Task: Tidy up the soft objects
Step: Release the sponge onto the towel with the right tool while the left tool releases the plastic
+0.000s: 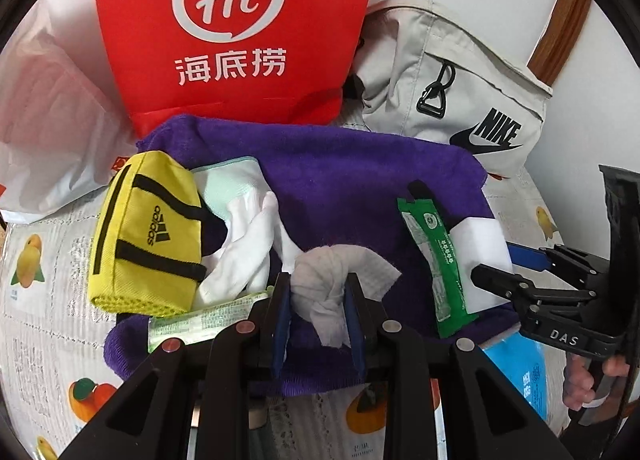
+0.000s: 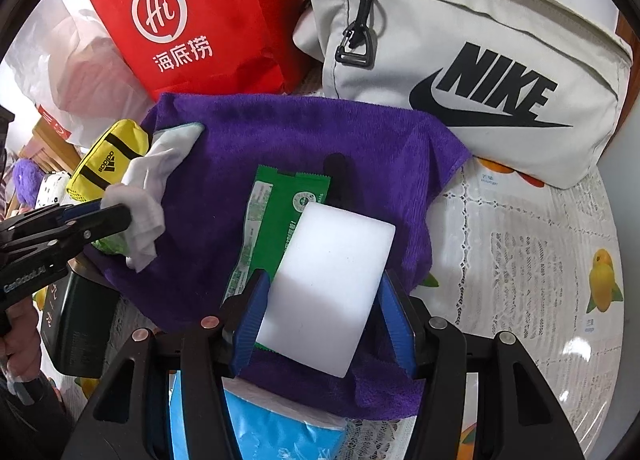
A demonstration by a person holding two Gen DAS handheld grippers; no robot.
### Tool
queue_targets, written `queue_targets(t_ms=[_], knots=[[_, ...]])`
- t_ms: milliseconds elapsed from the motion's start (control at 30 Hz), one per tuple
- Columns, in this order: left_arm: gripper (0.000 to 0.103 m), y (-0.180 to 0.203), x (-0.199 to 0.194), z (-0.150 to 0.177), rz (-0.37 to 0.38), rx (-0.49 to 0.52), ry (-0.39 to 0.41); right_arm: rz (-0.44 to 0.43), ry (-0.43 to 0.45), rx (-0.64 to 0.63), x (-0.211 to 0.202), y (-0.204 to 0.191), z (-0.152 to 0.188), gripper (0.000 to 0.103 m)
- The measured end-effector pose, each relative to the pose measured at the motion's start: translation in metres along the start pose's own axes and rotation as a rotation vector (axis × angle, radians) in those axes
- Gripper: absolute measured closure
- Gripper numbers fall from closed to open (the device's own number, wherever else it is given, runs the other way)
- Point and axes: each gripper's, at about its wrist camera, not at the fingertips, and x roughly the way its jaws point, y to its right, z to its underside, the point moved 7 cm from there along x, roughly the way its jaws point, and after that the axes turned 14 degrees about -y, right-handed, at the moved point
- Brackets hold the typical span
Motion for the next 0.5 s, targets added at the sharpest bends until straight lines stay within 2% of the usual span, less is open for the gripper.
queue_targets(t_ms=[367, 467, 500], knots=[[0.078, -0.002, 0.006, -0.011, 0.012, -0.006, -0.009, -0.012, 0.002, -0.02, 0.002, -0.004, -0.002, 0.045], [0.07, 0.001, 0.006, -0.012, 0.02, 0.001, -0.017, -0.007, 0.005, -0.033, 0.002, -0.007, -0.002, 0.042], [0.062, 0.001, 0.005, -0.012, 0.027, 0.002, -0.016, -0.011, 0.004, -0.035, 0.002, -0.007, -0.003, 0.039]])
